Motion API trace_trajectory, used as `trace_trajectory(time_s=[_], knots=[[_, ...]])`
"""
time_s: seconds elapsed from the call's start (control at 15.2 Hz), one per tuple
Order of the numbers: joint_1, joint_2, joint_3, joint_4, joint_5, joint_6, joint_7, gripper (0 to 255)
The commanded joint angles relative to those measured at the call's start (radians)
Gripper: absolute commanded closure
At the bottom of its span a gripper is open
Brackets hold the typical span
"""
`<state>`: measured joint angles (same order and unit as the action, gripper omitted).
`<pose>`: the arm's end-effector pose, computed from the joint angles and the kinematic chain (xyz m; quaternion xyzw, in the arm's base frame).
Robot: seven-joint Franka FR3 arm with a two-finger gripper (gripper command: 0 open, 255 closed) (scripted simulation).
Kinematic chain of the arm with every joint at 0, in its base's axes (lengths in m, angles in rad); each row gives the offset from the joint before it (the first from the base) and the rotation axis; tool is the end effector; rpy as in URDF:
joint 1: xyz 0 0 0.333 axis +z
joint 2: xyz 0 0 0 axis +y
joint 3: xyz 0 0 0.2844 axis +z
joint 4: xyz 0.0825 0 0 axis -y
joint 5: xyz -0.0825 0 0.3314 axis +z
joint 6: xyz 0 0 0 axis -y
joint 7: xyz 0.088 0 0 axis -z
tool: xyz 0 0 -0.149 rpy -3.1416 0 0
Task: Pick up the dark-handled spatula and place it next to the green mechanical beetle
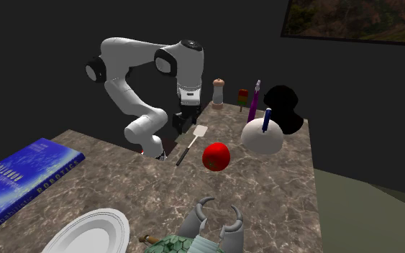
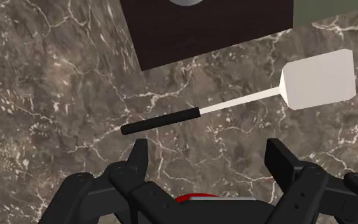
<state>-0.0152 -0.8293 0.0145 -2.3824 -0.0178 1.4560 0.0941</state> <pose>0.2490 -0.0022 0.5175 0.9974 -0.0505 -0.0479 0.0164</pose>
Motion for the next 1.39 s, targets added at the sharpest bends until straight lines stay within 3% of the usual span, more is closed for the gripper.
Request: trace_trajectory(time_s=[0.0,0.4,0.46,0.92,1.32], knots=[[0.0,0.0,0.0,0.0,0.0,0.0,0.0,0],[-0.367,-0.244,0.361,-0.257,0.288,0.16,1.066,0],[-0.386,-0.253,0.382,-0.263,0.305,0.164,1.107,0],[-0.371,-0.266,0.414,-0.367,0.336,0.254,1.103,0],[-0.371,-0.266,0.414,-0.367,0.336,0.254,1.103,0]])
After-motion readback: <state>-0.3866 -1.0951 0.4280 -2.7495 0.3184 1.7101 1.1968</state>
